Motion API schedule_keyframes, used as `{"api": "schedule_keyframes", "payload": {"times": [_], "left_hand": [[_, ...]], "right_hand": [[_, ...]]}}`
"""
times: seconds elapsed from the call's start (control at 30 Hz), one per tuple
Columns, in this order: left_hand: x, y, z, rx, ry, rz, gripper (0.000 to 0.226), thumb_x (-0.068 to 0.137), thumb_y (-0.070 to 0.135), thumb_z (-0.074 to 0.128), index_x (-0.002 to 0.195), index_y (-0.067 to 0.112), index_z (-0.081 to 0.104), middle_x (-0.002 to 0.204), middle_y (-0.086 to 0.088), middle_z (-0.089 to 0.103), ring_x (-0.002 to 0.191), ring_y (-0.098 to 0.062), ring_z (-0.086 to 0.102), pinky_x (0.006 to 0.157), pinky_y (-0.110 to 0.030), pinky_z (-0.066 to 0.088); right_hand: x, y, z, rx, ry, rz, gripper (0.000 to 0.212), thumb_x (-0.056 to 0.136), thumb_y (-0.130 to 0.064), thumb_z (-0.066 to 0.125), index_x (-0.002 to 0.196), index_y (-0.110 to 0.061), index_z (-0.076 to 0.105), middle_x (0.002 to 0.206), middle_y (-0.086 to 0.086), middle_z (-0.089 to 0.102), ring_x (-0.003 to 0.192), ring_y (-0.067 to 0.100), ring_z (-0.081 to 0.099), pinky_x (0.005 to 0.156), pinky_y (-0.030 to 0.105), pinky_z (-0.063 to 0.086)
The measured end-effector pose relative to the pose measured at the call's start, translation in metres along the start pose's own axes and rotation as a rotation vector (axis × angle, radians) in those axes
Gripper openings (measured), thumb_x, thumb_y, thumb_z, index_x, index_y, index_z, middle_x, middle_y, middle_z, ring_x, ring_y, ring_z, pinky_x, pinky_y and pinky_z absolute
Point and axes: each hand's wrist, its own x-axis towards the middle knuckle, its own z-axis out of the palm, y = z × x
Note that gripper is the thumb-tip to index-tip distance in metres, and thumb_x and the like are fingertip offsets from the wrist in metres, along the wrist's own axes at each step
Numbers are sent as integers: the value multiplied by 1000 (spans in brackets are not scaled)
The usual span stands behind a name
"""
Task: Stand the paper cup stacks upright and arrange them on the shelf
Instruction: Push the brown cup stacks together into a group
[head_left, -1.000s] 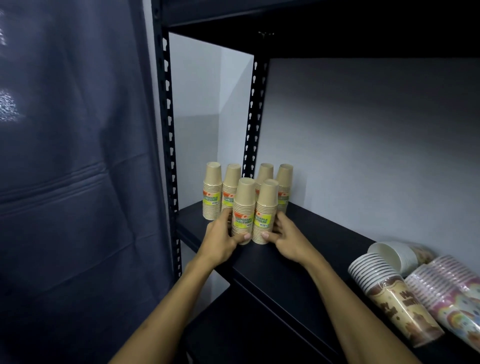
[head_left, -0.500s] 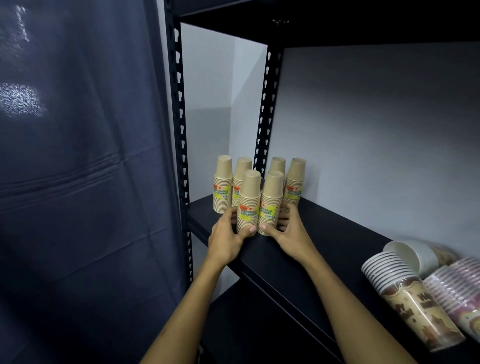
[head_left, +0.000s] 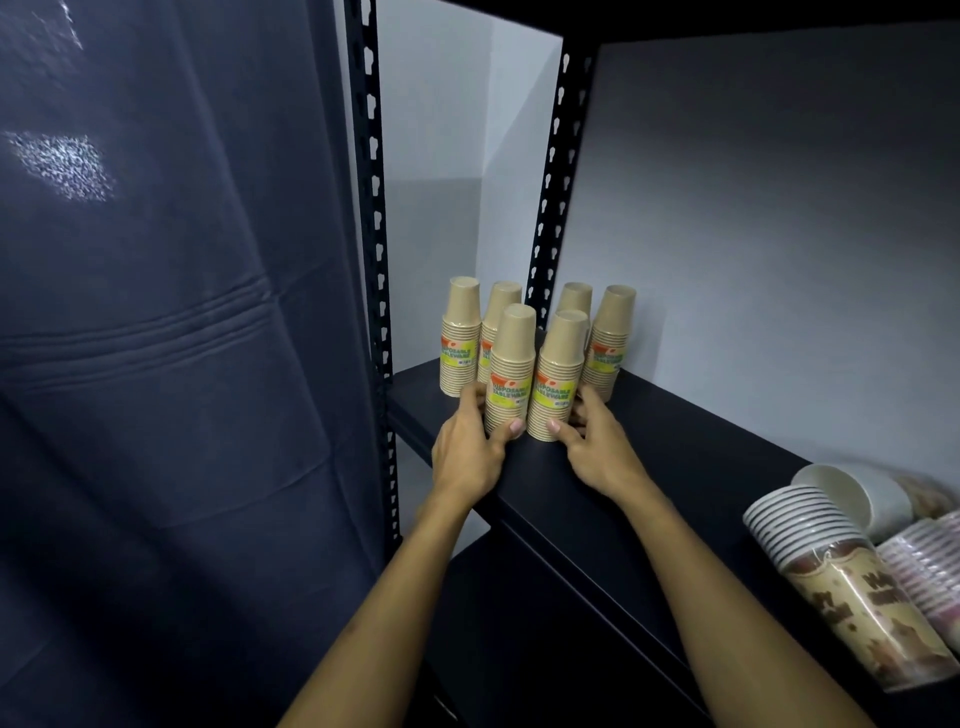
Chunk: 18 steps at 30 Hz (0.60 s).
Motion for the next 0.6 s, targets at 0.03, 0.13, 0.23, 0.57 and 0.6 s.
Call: {"api": "schedule_keyframes", "payload": {"times": [0.03,0.13,0.23,0.57,0.6], "left_hand": [[1,0,1,7,2,-4,55,90,43,69,135,27,42,130,11,63,120,-15,60,90,-37,48],[2,-2,4,27,8,-15,52,90,44,67,132,30,41,127,7,65,118,-20,61,90,-43,50],[3,-4,8,56,28,-15,52,91,47,64,134,32,39,126,0,65,117,-26,61,94,-49,49],[0,-6,12,190,111,63,52,96,50,55,139,24,41,120,2,65,114,-18,55,106,-36,31],[0,-6,12,196,106,62,53,96,51,54,140,24,41,121,2,65,116,-18,55,109,-36,29]], "right_hand": [[0,0,0,-4,-4,2,53,97,-18,61,144,-28,39,139,-5,59,128,15,55,111,44,42],[-1,-1,1,-24,-14,7,55,98,-19,59,147,-25,34,142,-4,57,129,18,54,111,45,42],[-1,-2,1,-52,-30,10,48,100,-20,56,143,-25,36,141,-2,56,129,19,53,108,41,42],[-1,-4,5,-150,-26,81,42,101,-32,51,140,-29,35,138,11,47,129,28,48,109,46,40],[-1,-5,5,-163,-22,88,43,101,-33,51,141,-27,35,139,13,47,129,30,48,108,46,40]]}}
